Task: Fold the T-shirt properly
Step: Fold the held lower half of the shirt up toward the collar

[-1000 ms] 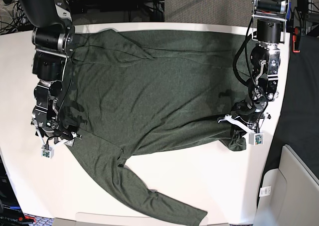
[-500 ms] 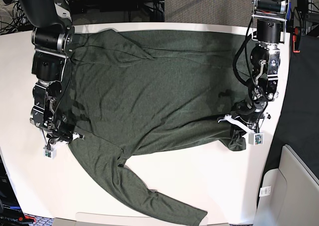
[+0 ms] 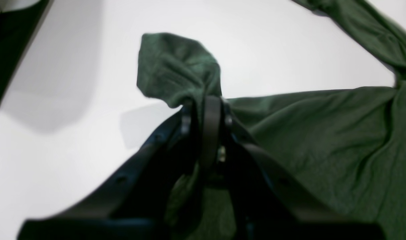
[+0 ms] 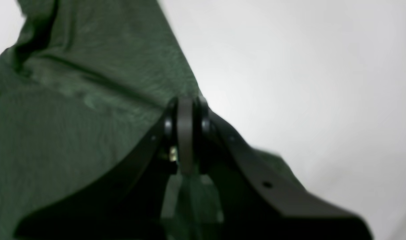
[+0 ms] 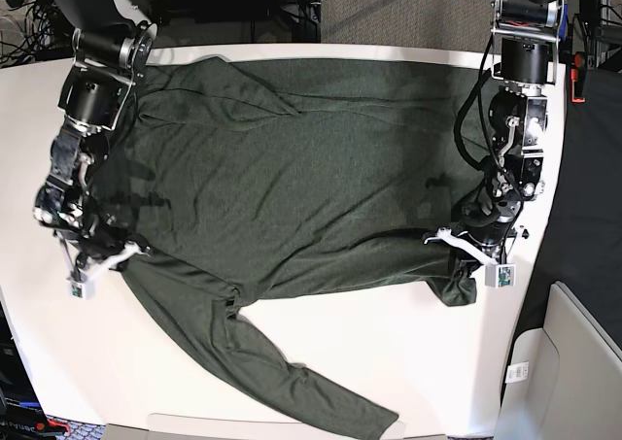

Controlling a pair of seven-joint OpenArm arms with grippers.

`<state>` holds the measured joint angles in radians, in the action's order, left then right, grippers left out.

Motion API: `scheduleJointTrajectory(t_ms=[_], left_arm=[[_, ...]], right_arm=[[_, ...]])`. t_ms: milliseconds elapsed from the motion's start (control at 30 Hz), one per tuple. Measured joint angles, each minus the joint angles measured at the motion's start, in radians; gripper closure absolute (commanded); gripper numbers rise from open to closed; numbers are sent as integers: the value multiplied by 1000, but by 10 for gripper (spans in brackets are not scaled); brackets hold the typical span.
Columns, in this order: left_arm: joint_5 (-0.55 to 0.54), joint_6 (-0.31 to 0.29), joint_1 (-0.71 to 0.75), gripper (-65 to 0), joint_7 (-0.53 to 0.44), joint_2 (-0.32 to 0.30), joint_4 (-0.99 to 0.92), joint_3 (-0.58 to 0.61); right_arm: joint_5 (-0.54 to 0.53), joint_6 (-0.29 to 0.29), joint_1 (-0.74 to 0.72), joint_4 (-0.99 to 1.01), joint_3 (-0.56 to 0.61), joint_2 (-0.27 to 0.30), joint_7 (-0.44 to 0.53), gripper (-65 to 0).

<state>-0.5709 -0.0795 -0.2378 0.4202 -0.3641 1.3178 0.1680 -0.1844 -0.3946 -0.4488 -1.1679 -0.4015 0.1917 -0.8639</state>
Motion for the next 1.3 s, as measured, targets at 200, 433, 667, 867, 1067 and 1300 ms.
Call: scheduleJointTrajectory(t_ms=[200, 433, 667, 867, 1067, 1300], left_arm=[[-1, -6, 56, 0, 0, -1, 85, -39], [0, 0, 117, 0, 49, 1, 158, -105], [0, -3, 198, 0, 49, 0, 230, -160], [0, -3, 229, 0, 51, 0, 235, -162], [0, -3, 224, 0, 51, 3, 235, -161], [0, -3, 224, 0, 51, 4, 235, -161]], right_arm=[[-2, -108, 59, -149, -126, -15, -156, -6], [-91, -141, 140, -288, -169, -8, -203, -6], [-184, -141, 197, -323, -170, 22, -205, -6], [-163, -140, 188, -322, -165, 16, -207, -38], [12, -134, 83, -322, -47, 14, -201, -268], [133, -134, -20, -199, 75, 47, -203, -520]])
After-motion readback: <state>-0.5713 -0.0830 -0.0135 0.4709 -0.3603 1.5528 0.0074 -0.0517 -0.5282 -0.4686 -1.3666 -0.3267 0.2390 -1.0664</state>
